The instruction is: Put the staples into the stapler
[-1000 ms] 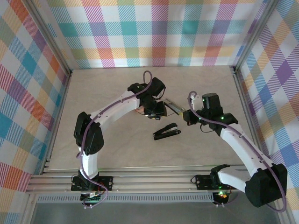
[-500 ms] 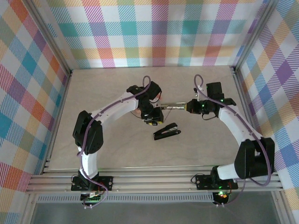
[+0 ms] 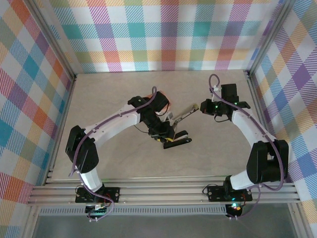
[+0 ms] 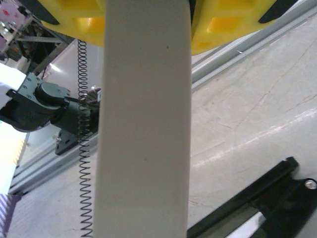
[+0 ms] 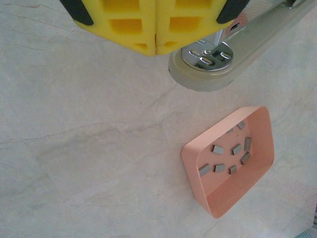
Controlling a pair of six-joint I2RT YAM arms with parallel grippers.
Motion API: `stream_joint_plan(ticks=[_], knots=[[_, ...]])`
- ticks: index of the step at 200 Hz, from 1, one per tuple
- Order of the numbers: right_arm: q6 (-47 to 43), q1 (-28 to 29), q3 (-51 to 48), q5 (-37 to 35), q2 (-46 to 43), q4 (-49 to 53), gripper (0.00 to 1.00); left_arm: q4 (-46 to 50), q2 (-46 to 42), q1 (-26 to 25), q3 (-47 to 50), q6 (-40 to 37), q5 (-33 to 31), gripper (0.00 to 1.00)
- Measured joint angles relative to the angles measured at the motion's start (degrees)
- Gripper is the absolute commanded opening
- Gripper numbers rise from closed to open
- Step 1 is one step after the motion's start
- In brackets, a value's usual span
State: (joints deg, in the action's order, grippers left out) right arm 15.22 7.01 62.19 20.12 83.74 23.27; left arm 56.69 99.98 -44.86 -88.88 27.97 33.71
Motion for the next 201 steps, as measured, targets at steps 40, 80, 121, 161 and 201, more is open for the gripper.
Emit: stream_joint_plan(ticks=[40, 80, 121, 161, 201], knots=[[0.48, -0.24, 0.0, 0.35, 0.0, 0.33, 0.13, 0.28, 0.0, 0.2, 0.07, -2.05, -0.42, 0.01], [1.77, -0.31, -1.99, 3.17, -2.32, -0.11, 0.33, -1.88, -0.35, 1.44, 2.08, 2.64, -5.49, 0.0], [8.2, -0.17, -6.4, 8.52, -8.39, -0.22, 0.4, -7.74, -0.76, 1.81, 5.62, 9.6, -9.2, 0.0], [13.11, 0.94, -11.63, 14.51, -14.56, 0.17, 0.36, -7.13, -0.2, 1.95, 4.7, 10.36, -12.35, 0.01], [9.44, 2.45, -13.29, 17.46, -22.97, 5.33, 0.44, -6.99, 2.16, 2.43, 1.84, 9.01, -14.53, 0.0]])
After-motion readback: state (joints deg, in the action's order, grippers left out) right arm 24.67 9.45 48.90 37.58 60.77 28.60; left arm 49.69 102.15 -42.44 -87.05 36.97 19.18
